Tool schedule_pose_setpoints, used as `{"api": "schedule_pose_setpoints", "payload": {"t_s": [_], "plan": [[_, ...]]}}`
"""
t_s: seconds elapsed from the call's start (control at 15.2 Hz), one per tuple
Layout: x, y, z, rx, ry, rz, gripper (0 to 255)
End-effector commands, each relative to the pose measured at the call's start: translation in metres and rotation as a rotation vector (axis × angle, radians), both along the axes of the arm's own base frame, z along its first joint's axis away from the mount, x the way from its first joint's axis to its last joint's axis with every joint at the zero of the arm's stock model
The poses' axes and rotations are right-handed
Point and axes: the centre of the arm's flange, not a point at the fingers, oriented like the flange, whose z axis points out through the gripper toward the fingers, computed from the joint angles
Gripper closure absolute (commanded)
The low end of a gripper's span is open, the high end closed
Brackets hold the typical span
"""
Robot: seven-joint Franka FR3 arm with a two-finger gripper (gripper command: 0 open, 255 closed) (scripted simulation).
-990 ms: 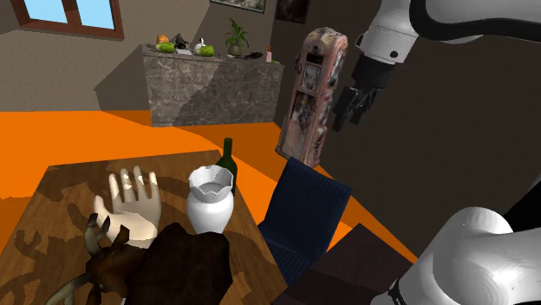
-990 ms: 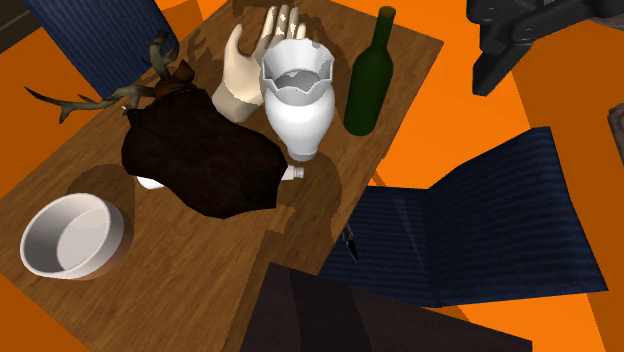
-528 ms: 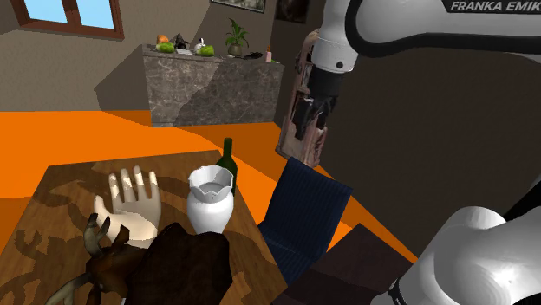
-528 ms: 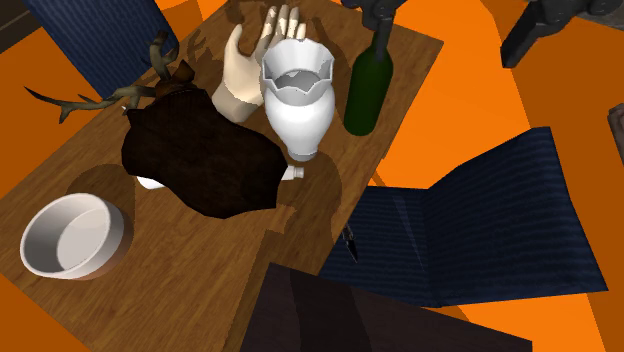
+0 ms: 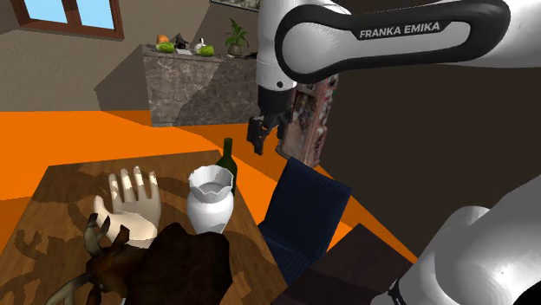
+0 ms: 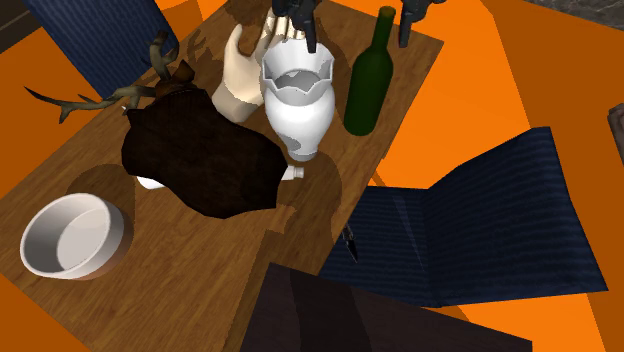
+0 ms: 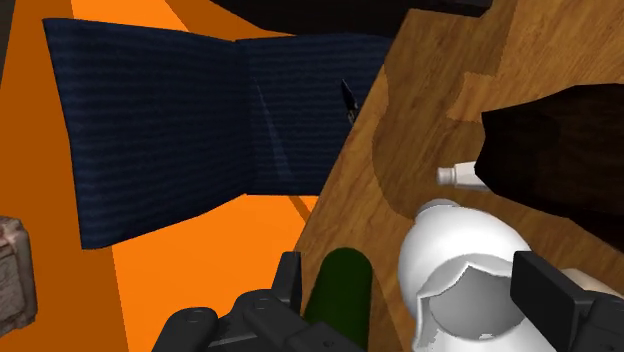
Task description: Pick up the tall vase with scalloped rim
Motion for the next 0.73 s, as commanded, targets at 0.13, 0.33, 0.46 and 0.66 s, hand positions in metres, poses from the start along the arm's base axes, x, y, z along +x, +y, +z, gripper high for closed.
{"api": "schedule_pose_setpoints", "payload": {"t_s": [0.13,0.33,0.46,0.66], "plan": [[0.028,0.043,-0.029,-0.037,0.025,0.037,0],[0.049,0.074,-0.052,-0.065,0.043,0.065,0],[0.061,0.095,-0.068,-0.084,0.056,0.084,0],[0.080,0.126,-0.093,-0.112,0.074,0.112,0]]}}
